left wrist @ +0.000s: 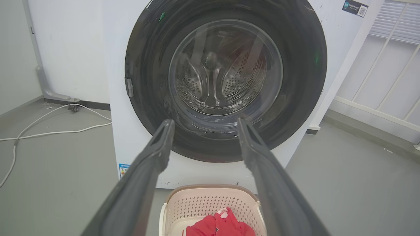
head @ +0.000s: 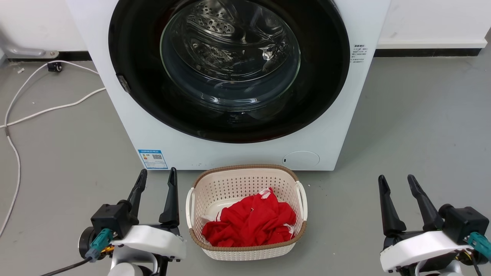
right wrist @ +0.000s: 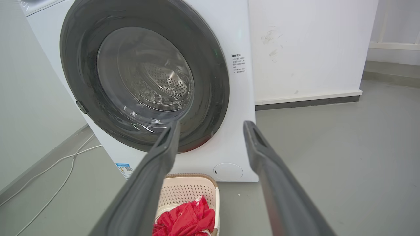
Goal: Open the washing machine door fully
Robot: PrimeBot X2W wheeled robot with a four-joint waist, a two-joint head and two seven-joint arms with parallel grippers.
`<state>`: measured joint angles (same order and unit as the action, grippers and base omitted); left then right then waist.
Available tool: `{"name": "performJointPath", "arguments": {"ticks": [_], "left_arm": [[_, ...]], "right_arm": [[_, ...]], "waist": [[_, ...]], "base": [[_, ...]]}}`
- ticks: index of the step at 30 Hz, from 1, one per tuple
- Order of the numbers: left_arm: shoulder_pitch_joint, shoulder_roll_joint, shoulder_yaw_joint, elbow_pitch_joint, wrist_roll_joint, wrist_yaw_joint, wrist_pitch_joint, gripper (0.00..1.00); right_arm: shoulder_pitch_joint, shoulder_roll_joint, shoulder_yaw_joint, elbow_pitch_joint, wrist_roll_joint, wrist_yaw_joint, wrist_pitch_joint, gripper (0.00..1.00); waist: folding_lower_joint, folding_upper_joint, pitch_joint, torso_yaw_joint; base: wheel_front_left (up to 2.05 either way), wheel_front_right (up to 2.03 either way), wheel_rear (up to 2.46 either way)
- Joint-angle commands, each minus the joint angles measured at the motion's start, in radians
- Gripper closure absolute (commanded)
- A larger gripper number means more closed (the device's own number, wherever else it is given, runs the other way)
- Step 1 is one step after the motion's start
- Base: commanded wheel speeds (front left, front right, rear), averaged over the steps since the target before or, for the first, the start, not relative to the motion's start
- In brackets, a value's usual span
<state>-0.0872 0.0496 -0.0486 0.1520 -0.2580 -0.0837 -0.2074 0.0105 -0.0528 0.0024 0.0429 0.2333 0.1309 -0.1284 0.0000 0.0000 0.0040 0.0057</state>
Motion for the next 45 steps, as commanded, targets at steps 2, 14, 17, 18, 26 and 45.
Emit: {"name": "performJointPath", "arguments": {"ticks": [2,14,17,18,26,45], "left_arm": [[-0.013,0.003,-0.001,0.0,0.033,0.005,-0.012,0.0],[-0.018,0.002,-0.008,0.019,0.119,0.011,-0.036,0.0],[-0.016,0.002,-0.011,0.021,0.139,0.013,-0.041,0.0],[-0.016,0.002,-0.012,0.022,0.146,0.014,-0.043,0.0],[-0.018,0.002,-0.02,0.023,0.197,0.018,-0.056,0.0],[-0.008,0.001,-0.024,0.024,0.185,0.024,-0.058,0.0]], "right_arm": [[0.008,0.003,0.002,-0.01,-0.032,0.0,-0.008,0.0],[0.014,0.004,0.004,-0.018,-0.12,0.0,-0.021,0.0],[0.017,0.004,0.006,-0.019,-0.142,0.0,-0.025,0.0],[0.018,0.004,0.007,-0.019,-0.148,0.0,-0.025,0.0],[0.023,0.004,0.011,-0.024,-0.196,0.0,-0.034,0.0],[0.019,0.004,0.022,-0.005,-0.158,0.0,-0.039,1.0]], "waist": [[0.0,0.0,0.0,0.0],[0.0,0.0,0.001,0.0],[0.0,0.0,0.0,0.0],[0.0,0.0,0.0,0.0],[0.0,0.0,0.001,0.001],[0.0,0.0,0.002,0.0]], "base": [[0.0,0.0,0.0],[0.0,0.0,0.0],[0.0,0.0,0.0],[0.0,0.0,0.0],[0.0,0.0,0.0],[0.0,0.0,0.0]]}}
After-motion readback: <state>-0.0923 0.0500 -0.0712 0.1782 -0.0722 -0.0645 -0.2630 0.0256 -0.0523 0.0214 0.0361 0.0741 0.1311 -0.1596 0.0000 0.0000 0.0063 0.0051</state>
